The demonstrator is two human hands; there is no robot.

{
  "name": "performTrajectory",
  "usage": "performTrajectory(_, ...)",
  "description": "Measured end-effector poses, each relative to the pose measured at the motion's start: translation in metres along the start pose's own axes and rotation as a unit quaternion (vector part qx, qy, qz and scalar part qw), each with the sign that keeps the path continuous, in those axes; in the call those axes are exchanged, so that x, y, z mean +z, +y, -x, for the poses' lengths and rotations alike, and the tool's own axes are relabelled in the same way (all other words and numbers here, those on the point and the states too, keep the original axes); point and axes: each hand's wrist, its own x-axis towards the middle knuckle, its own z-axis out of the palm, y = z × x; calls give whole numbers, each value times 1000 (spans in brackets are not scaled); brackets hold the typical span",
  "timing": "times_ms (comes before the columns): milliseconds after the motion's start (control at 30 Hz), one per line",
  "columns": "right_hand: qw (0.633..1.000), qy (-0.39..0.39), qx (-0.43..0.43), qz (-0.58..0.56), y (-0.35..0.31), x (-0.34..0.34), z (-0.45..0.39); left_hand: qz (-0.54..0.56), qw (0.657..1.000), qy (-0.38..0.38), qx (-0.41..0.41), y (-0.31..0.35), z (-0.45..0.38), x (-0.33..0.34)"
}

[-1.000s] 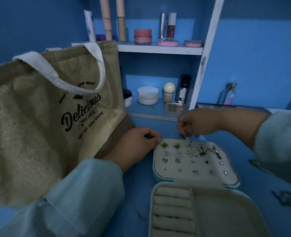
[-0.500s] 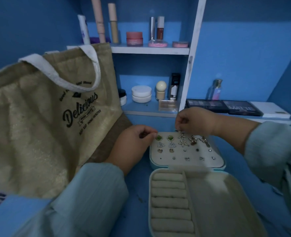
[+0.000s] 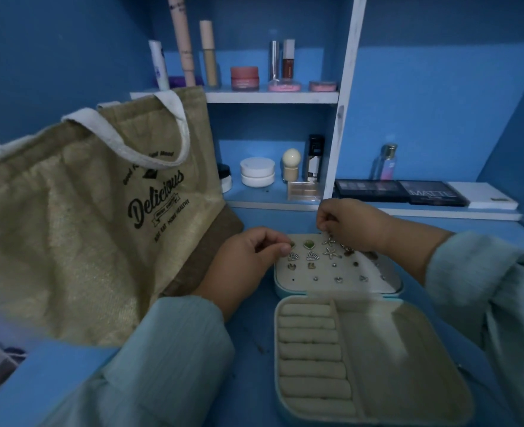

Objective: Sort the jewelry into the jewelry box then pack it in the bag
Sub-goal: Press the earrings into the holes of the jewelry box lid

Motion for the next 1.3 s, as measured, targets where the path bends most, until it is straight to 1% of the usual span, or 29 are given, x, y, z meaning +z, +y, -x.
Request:
performTrajectory(167,999,34,-15,-2,-2,-12,7,13,1000,-20,-8,2,1,-3)
performTrajectory(367,993,107,-31,-45,-9,-23,22,19,999,-25,-2,5,11,-4)
performTrajectory(567,984,161,-38,-61,-22,-30,40,-46,998,-28,45,4,23,-4)
performTrajectory(700,983,167,-33,-69,-29,-36,50,-98,988,-4,122,1,30,-1)
performTrajectory(800,981,173,-33,-78,-32,-38,56,-135,983,24,121,-2,31,0)
performTrajectory(933,980,179,-30,-82,-35,-39,61,-136,982,43,125,-4,31,1)
performTrajectory(1000,980,180,-28,-81,-36,-39,62,-129,983,42,122,-4,31,2)
performTrajectory(1133,980,181,-31,-78,-36,-39,64,-122,987,16,107,-4,32,4)
performTrajectory(1300,978,188,-25,-85,-37,-37,65,-123,987,20,103,-6,31,4)
